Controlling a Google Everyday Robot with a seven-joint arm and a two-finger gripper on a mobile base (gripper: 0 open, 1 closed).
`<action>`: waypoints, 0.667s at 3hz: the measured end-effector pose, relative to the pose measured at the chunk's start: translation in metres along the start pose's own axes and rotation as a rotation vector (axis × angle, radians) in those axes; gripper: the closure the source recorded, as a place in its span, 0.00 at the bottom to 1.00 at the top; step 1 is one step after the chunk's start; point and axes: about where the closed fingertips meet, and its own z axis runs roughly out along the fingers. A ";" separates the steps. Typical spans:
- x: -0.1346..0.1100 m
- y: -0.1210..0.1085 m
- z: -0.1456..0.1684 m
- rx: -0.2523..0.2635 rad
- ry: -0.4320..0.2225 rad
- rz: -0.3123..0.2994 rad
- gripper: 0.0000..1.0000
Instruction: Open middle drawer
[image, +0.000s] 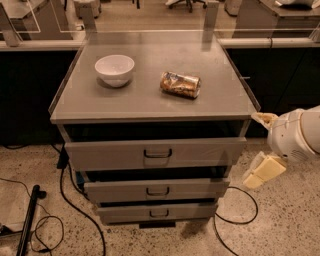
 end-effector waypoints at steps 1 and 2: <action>0.000 0.003 0.002 -0.009 -0.005 0.004 0.00; 0.017 0.021 0.030 -0.085 -0.015 0.055 0.00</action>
Offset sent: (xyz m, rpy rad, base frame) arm -0.0194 0.0108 -0.0922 0.1198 0.2129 0.0028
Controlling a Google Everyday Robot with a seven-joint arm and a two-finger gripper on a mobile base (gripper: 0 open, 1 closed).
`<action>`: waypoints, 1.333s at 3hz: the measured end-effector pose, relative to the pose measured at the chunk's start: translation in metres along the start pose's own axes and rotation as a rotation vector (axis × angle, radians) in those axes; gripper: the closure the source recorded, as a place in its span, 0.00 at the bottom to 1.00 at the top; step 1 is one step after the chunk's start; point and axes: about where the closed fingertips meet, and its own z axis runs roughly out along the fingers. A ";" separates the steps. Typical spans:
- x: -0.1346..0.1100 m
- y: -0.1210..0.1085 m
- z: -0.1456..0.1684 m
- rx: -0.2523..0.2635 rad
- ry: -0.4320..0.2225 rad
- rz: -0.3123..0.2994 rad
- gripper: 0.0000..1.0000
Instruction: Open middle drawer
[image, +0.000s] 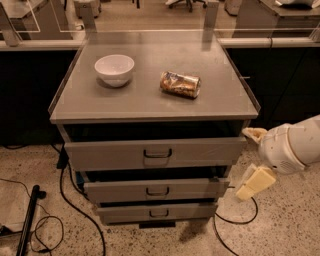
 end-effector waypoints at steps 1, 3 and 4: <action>0.027 0.019 0.046 -0.090 -0.018 0.050 0.00; 0.072 0.048 0.117 -0.122 -0.081 0.046 0.00; 0.075 0.053 0.140 -0.078 -0.147 -0.027 0.00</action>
Offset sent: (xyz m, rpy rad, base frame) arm -0.0262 0.0112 -0.1745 0.1219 0.1958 0.0282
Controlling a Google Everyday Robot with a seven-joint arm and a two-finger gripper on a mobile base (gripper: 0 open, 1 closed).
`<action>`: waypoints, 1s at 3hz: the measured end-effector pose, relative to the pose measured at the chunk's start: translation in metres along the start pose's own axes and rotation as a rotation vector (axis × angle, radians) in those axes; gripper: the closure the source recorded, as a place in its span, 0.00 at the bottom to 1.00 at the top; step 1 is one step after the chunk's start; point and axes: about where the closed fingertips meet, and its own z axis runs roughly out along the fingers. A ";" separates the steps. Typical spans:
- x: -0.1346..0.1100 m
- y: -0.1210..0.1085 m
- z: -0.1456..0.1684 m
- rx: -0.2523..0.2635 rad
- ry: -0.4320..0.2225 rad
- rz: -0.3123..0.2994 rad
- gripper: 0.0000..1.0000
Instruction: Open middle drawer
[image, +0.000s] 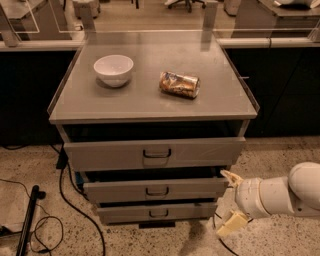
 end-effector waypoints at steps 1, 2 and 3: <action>0.000 0.000 0.005 0.008 -0.012 -0.034 0.00; 0.000 0.000 0.005 0.008 -0.012 -0.034 0.00; 0.001 0.002 0.015 -0.019 -0.009 -0.049 0.00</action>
Offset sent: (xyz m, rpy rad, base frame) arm 0.0014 0.0028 -0.0038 0.0004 -0.0330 0.0220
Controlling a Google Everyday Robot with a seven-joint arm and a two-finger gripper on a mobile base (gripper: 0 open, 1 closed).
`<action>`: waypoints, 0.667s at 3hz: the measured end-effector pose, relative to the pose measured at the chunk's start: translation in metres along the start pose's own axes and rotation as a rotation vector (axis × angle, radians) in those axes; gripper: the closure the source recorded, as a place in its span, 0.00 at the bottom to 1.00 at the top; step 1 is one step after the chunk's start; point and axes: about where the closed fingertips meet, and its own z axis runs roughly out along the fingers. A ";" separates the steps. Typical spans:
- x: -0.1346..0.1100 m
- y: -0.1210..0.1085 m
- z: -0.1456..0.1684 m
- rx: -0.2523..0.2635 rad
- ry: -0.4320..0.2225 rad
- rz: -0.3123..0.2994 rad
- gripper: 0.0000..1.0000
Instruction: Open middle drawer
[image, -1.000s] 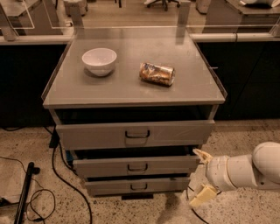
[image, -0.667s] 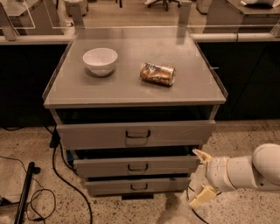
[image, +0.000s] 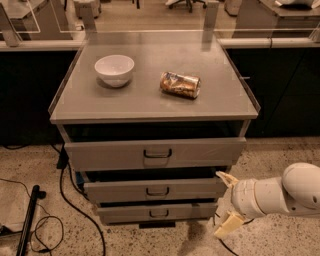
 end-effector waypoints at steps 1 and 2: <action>0.013 -0.004 0.035 -0.036 0.013 -0.010 0.00; 0.038 -0.019 0.086 -0.071 0.021 -0.029 0.00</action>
Offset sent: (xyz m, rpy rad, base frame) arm 0.0574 0.0272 -0.1253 -0.0231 0.0568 0.0922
